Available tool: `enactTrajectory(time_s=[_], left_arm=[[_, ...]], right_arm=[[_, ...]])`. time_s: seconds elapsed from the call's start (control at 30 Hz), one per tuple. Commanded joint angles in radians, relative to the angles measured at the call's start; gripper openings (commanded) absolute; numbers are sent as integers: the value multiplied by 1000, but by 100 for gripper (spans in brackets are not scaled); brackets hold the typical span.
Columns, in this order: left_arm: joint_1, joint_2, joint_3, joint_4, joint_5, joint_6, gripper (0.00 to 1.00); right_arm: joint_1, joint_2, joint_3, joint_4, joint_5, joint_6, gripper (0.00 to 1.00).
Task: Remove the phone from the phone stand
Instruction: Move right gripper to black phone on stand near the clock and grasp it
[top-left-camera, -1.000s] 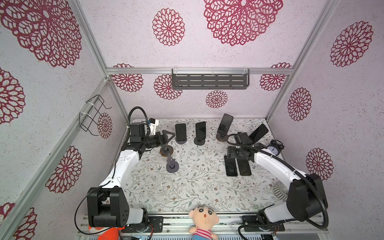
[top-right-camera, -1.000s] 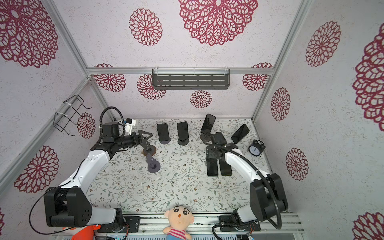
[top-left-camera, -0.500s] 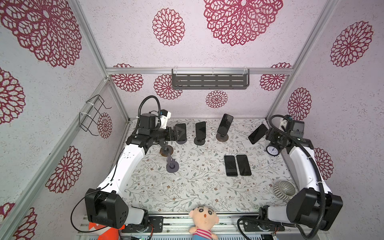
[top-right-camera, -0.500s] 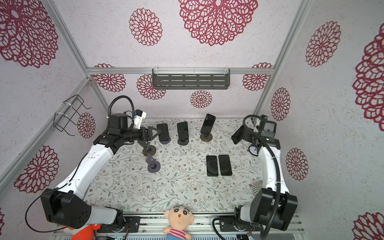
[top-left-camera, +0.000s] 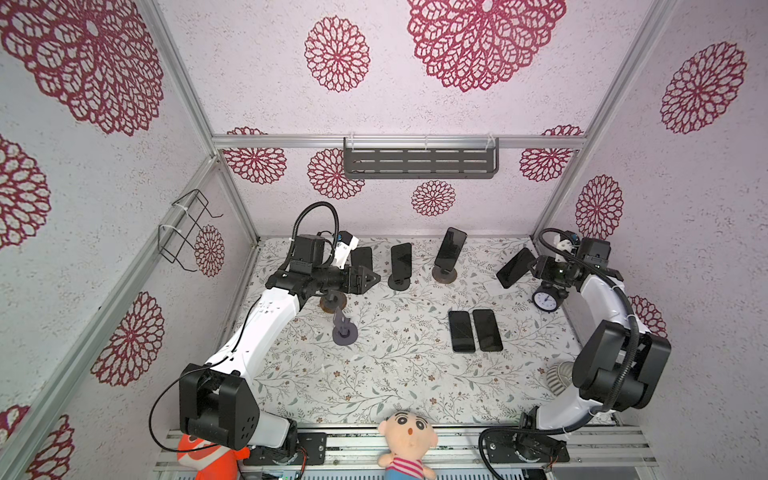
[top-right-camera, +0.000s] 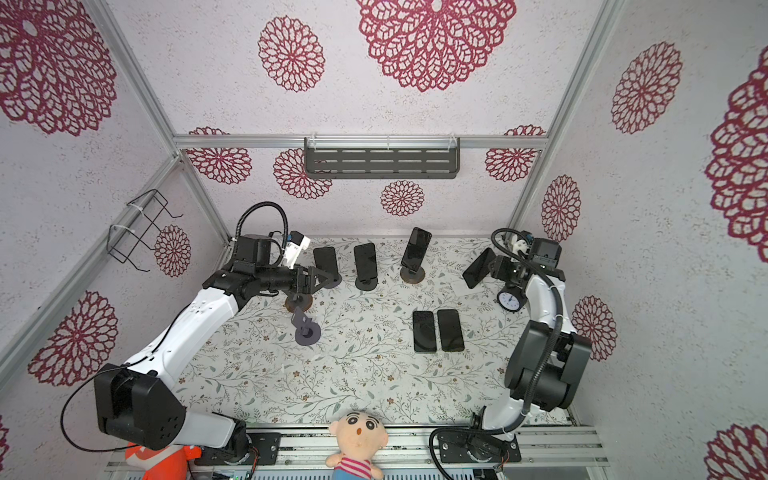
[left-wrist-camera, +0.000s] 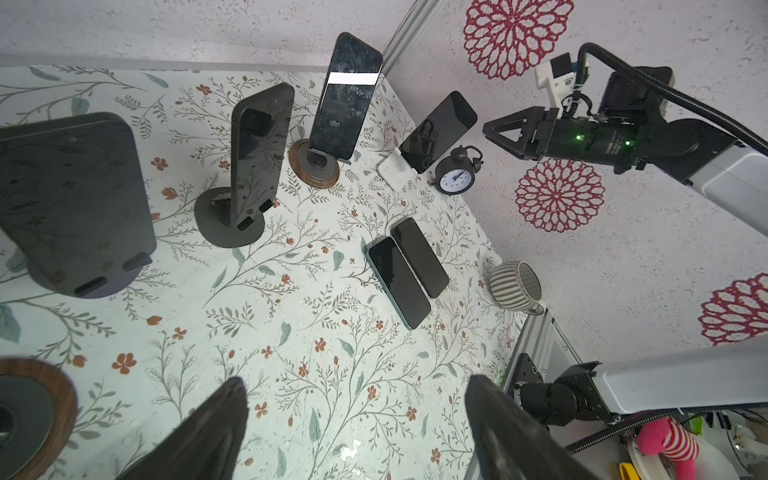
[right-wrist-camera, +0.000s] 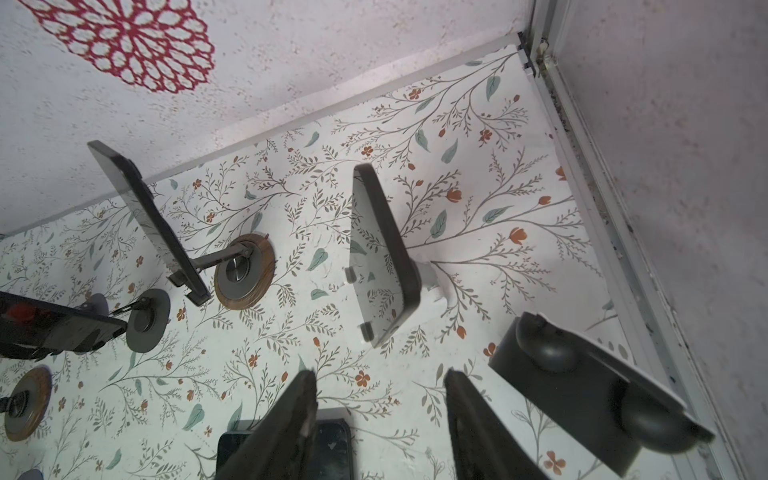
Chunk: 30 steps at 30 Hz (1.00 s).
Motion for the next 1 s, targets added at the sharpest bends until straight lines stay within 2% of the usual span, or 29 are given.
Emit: enactTrajectory(time_s=[0.0,0.23,0.33,0.63,0.8,0.9,0.97], left_arm=[[-3,-3,14,2,15,46,86],[-2,6,16,-7,17,57,86],[-5,12,16,-9,49,61,86],[-11,21,18,-13,103,75,86],[-15,23,17,-17,109,84,86],[-18,24,19,-17,135,84,86],[-20,24,17,-17,136,86,86]], right_arm=[[-8,26,51,45,-40,-28,53],[-7,90,74,75,-69,-37,52],[-7,103,80,81,-97,-45,45],[-8,146,124,63,-111,-65,36],[-9,154,159,38,-98,-80,26],[-10,157,181,19,-77,-93,15],[-9,161,197,1,-80,-100,14]])
